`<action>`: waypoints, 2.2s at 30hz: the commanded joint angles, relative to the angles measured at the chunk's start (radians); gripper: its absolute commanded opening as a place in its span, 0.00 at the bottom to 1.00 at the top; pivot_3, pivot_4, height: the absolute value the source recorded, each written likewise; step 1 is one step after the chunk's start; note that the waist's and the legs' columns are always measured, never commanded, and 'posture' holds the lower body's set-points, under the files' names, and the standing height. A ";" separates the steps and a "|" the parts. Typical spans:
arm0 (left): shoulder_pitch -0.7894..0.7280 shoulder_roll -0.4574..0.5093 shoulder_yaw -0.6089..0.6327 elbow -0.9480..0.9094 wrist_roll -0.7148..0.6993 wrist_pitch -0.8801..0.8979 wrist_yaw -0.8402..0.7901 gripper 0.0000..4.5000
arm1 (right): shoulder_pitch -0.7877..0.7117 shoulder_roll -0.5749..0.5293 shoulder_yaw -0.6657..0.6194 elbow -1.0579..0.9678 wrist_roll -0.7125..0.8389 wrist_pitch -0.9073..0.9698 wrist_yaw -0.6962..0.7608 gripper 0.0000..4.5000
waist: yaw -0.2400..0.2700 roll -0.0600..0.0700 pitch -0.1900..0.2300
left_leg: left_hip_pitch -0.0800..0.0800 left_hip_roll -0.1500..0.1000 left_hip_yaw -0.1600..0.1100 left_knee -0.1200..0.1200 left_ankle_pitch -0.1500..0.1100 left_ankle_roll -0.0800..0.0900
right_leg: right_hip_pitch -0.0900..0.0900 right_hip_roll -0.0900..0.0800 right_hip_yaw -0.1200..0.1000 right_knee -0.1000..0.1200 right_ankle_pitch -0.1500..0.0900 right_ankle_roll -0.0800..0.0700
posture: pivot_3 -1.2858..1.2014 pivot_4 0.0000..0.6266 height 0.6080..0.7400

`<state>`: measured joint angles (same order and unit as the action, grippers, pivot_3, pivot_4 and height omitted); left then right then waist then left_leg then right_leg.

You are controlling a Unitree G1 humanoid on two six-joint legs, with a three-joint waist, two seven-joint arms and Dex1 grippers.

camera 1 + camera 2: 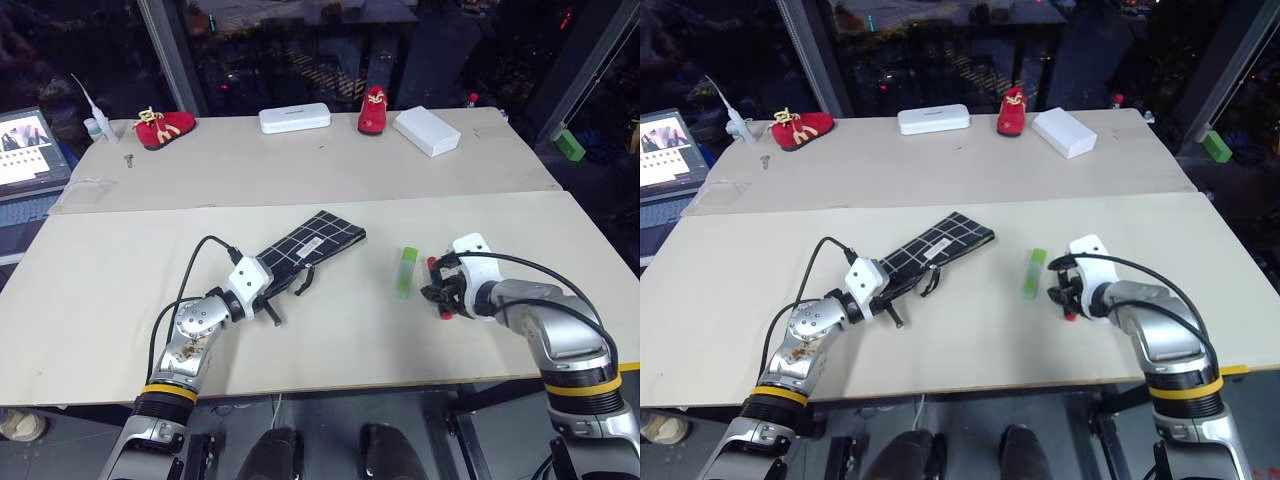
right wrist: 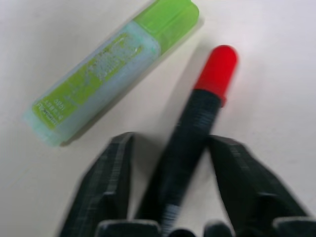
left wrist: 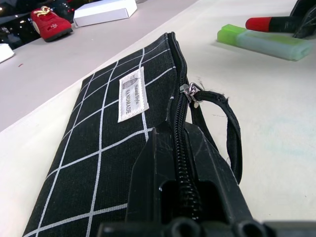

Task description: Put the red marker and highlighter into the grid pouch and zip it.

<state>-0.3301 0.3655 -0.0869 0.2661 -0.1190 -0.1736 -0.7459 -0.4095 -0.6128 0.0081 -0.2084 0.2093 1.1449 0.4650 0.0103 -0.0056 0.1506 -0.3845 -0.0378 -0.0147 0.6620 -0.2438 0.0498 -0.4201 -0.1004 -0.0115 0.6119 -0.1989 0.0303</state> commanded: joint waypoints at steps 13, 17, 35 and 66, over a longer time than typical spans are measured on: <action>-0.008 0.010 0.021 -0.052 -0.040 -0.003 -0.030 0.00 | -0.146 -0.049 -0.059 0.130 -0.094 -0.267 -0.086 0.11 | -0.002 0.000 0.000 | -0.001 0.000 0.001 0.000 0.000 0.000 | -0.002 0.000 0.001 0.000 0.000 0.000 | 0.52 0.24 1.00; -0.007 0.006 0.025 -0.079 -0.085 0.026 -0.060 0.00 | -0.156 -0.091 0.019 0.030 -0.100 -0.572 0.075 0.11 | -0.009 0.000 0.000 | -0.002 0.002 0.002 0.000 -0.001 0.001 | -0.003 0.003 0.001 0.000 0.000 0.000 | 0.52 0.24 1.00; -0.017 0.007 0.021 -0.108 -0.102 0.059 -0.093 0.00 | -0.195 -0.181 0.293 0.223 -0.472 -1.279 0.279 0.11 | -0.011 -0.002 0.000 | -0.001 0.004 0.004 0.003 -0.002 0.003 | -0.003 0.005 0.004 -0.001 0.001 -0.001 | 0.52 0.24 1.00; 0.027 0.002 0.019 -0.157 -0.090 0.072 -0.087 0.00 | -0.262 -0.127 0.301 0.384 -0.608 -1.376 0.257 0.11 | -0.011 -0.001 0.000 | 0.000 0.003 0.006 0.003 -0.002 0.003 | -0.003 0.004 0.006 0.000 0.001 -0.001 | 0.52 0.24 1.00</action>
<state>-0.3016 0.3698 -0.0659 0.1589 -0.2013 -0.0882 -0.8351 -0.6358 -0.7445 0.3220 0.1888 -0.3832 -0.2109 0.7409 -0.0006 -0.0070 0.1511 -0.3849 -0.0345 -0.0088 0.6645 -0.2459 0.0531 -0.4230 -0.0963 -0.0057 0.6115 -0.1978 0.0289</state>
